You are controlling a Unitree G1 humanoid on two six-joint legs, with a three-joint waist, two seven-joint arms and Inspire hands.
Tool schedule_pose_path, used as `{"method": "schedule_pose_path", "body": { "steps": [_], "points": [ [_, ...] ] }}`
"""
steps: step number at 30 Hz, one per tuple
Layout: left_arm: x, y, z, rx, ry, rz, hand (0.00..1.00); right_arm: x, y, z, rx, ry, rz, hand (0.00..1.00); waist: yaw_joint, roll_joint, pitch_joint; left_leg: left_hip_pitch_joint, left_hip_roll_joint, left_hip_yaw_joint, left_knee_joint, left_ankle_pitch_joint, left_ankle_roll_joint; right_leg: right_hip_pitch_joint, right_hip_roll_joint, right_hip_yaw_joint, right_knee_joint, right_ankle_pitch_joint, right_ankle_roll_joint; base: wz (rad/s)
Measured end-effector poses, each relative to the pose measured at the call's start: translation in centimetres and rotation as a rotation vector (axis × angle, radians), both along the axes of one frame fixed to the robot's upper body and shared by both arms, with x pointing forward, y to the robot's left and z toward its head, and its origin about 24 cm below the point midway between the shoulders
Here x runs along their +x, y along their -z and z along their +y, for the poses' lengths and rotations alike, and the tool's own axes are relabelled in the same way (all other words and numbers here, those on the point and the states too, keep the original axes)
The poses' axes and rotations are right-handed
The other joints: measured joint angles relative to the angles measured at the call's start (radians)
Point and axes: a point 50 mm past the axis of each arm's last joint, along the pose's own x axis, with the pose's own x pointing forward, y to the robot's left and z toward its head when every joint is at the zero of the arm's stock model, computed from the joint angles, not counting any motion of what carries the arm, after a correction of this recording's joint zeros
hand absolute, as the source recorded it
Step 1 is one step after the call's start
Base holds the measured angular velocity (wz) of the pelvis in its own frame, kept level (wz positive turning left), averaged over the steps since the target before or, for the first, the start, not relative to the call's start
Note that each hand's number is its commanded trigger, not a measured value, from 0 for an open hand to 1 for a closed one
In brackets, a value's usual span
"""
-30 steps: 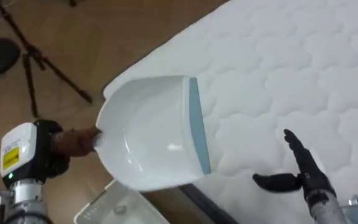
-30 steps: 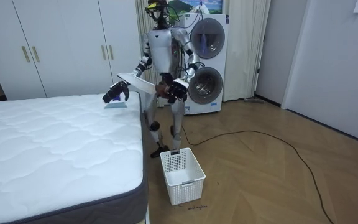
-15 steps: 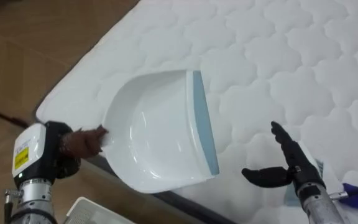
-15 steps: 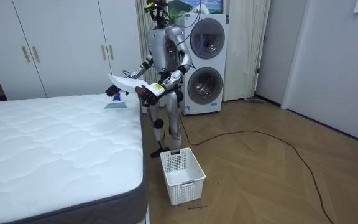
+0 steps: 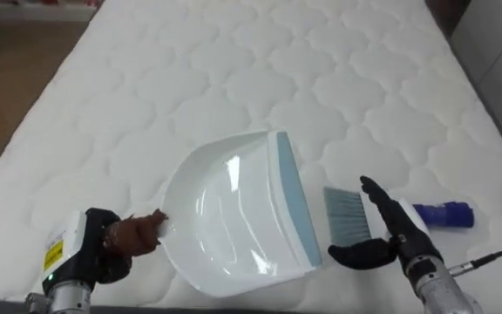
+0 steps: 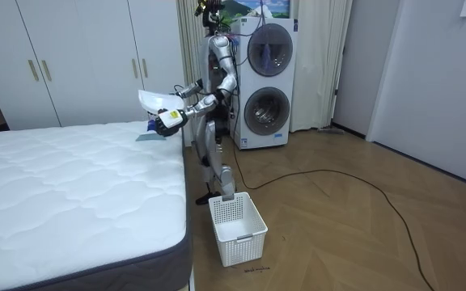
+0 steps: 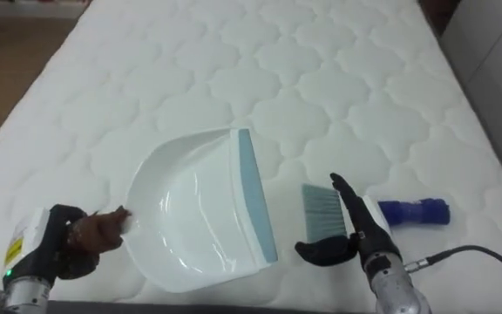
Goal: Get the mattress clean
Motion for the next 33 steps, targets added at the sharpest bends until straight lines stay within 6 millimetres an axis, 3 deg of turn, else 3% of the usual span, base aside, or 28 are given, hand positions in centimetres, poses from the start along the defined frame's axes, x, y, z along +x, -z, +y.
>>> {"method": "schedule_pose_path", "body": {
  "steps": [2, 6, 9, 14, 19, 21, 24, 33],
  "points": [
    [0.0, 0.0, -0.1, -0.006, 0.002, 0.001, 0.0, 0.0, 0.0, 0.0, -0.012, -0.009, 0.001, 0.0, -0.011, 0.001, 0.0007, 0.008, -0.001, 0.007, -0.009, 0.0, 0.0, 0.003, 0.001, -0.003, -0.001, -0.001, -0.001, -0.03],
    [0.0, 0.1, -0.1, -0.059, -0.026, 0.002, 0.0, 0.0, -0.1, 0.2, -0.036, -0.041, 0.003, 0.0, -0.017, 0.011, 0.0115, 0.025, 0.0, 0.017, -0.036, 0.007, -0.001, 0.001, 0.002, -0.012, -0.001, -0.005, -0.006, -0.09],
    [0.1, 0.2, -0.2, -0.1, -0.038, 0.007, 0.0, -0.1, 0.1, 0.2, -0.039, -0.038, 0.012, 0.0, -0.016, 0.005, 0.0161, 0.024, 0.0, 0.018, -0.034, 0.01, -0.002, -0.003, 0.004, -0.01, -0.001, -0.008, -0.007, 0.0],
    [-1.1, 2.1, -0.1, -0.209, -0.107, 0.106, 0.0, -1.4, 2.3, -0.3, -0.039, 0.005, 0.124, 0.0, -0.017, 0.002, 0.017, 0.039, 0.003, 0.022, -0.036, 0.01, -0.002, 0.02, 0.007, -0.01, -0.019, -0.009, -0.006, -0.02],
    [-4.3, 5.5, 1.2, -0.338, -0.276, 0.297, 0.0, -3.8, 4.3, -1.7, -0.037, 0.093, 0.255, 0.0, -0.016, -0.001, 0.0143, 0.058, 0.007, 0.017, -0.038, 0.01, -0.002, 0.051, 0.009, -0.012, -0.041, -0.012, -0.006, 0.02],
    [-5.7, 6.5, 1.7, -0.372, -0.348, 0.355, 0.0, -4.6, 5.1, -2.0, -0.042, 0.113, 0.304, 0.0, -0.017, -0.004, 0.0062, 0.06, 0.009, 0.014, -0.039, 0.01, -0.002, 0.056, 0.01, -0.014, -0.047, -0.012, -0.006, 0.06],
    [-7.8, 7.7, 2.4, -0.429, -0.463, 0.435, 0.0, -6.1, 6.1, -2.4, -0.033, 0.167, 0.373, 0.0, -0.016, -0.008, 0.0027, 0.076, 0.012, 0.01, -0.043, 0.01, -0.002, 0.075, 0.01, -0.026, -0.053, -0.012, -0.006, 0.09],
    [-15.8, 10.0, 3.7, -0.565, -0.878, 0.609, 0.0, -12.1, 9.1, -4.6, -0.011, 0.397, 0.634, 0.0, -0.012, -0.013, 0.0036, 0.117, 0.019, -0.01, -0.077, 0.001, -0.001, 0.117, 0.013, -0.041, -0.066, -0.016, -0.006, 0.07]
  ]
}}
